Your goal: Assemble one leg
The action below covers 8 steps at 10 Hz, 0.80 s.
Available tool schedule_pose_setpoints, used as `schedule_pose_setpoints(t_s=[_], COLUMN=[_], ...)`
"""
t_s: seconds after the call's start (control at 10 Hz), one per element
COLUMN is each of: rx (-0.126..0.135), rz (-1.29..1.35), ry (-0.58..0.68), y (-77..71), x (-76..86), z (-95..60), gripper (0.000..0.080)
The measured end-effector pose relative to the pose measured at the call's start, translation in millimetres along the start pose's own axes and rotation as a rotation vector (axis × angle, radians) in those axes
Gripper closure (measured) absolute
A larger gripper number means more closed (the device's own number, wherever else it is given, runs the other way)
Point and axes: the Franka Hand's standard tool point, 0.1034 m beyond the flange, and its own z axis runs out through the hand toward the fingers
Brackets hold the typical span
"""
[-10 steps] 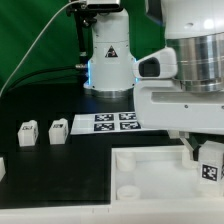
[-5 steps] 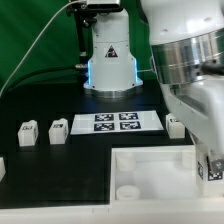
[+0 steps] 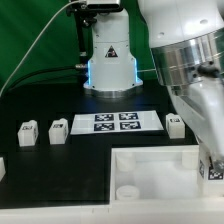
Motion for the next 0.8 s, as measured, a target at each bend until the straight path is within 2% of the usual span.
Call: schedule_pose_setpoints(t_s=[0.1, 0.2, 0.3, 0.5, 0.6, 0.8], rx=[-0.021, -0.021, -0.024, -0.029, -0.041, -0.100], rz=[-0.221, -0.362, -0.459, -0.735, -0.873, -1.292], ry=[0.026, 0.031, 0.031, 0.029, 0.036, 0.097], y=[-1.8, -2.1, -1.8, -1.8, -1.8, -5.5], x=[-0.6, 0.5, 1.5, 2.7, 3.0, 2.6], z=[-1.4, -1.4, -1.3, -1.5, -1.8, -3.5], gripper=[0.0324, 0.0324, 0.0190, 0.0162, 0.0152, 0.0151])
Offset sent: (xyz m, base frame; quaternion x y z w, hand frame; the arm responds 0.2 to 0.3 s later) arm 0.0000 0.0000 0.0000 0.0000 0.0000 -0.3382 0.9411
